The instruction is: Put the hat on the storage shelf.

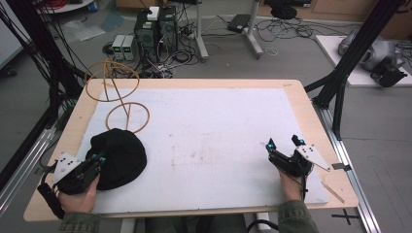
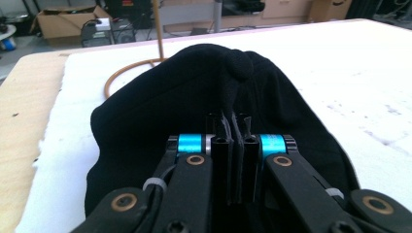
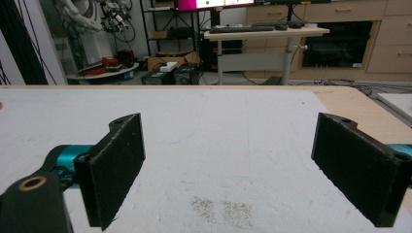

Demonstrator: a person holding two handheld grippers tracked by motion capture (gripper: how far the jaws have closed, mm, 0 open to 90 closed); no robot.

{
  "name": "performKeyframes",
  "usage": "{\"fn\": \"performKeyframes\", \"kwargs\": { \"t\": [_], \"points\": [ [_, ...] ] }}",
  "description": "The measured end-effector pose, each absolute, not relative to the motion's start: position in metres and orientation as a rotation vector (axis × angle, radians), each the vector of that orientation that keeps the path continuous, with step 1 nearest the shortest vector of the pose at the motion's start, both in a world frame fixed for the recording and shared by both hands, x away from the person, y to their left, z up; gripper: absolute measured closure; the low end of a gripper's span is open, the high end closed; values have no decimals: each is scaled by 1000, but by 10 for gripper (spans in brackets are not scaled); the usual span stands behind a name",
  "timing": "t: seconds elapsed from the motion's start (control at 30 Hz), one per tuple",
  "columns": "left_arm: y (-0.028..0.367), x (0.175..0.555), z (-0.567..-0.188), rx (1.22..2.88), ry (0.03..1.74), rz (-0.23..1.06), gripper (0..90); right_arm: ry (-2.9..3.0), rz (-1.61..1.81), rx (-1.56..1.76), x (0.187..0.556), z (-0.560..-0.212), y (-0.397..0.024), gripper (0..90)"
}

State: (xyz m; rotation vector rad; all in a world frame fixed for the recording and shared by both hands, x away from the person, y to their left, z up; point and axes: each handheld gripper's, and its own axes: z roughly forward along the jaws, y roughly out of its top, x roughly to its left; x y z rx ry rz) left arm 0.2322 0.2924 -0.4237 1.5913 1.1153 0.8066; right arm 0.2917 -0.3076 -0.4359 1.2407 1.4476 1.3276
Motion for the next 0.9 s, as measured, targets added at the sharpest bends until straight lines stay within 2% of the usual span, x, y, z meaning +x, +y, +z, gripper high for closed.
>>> {"fn": "performKeyframes", "kwargs": {
  "t": [0.9],
  "points": [
    [282,226,-405,1541,959,824,877,1448,1330,1242,292,-436,-308,112]
  ]
}}
